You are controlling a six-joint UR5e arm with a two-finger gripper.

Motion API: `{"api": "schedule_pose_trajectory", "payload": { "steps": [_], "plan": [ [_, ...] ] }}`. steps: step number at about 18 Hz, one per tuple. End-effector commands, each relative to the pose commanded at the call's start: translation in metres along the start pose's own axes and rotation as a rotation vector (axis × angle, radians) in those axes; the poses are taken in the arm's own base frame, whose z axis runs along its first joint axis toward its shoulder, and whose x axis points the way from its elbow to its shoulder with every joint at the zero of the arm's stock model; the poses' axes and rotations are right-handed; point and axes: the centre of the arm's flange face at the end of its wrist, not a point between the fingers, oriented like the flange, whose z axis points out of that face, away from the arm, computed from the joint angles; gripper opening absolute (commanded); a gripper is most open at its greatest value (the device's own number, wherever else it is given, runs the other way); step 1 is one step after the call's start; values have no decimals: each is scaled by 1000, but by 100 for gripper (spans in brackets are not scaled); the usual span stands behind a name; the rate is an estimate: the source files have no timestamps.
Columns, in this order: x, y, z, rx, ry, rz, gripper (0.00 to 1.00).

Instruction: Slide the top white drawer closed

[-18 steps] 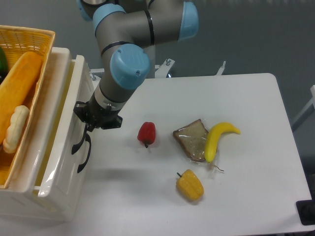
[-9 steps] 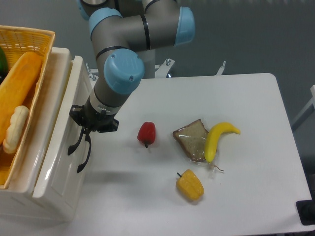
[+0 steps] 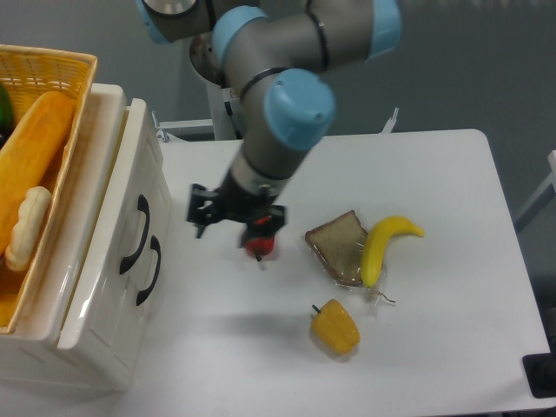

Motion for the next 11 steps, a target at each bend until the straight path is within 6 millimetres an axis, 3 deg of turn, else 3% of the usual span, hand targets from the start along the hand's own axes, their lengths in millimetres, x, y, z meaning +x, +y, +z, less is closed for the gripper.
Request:
{"api": "schedule_pose_trajectory", "payload": {
  "steps": [3,5,11],
  "plan": [
    [-53,6,-14,43,-89,-58,100],
    [-102,12,-12,66,-109,-116,100],
    [-198,37,26,-68,-182,-83,100]
  ]
}}
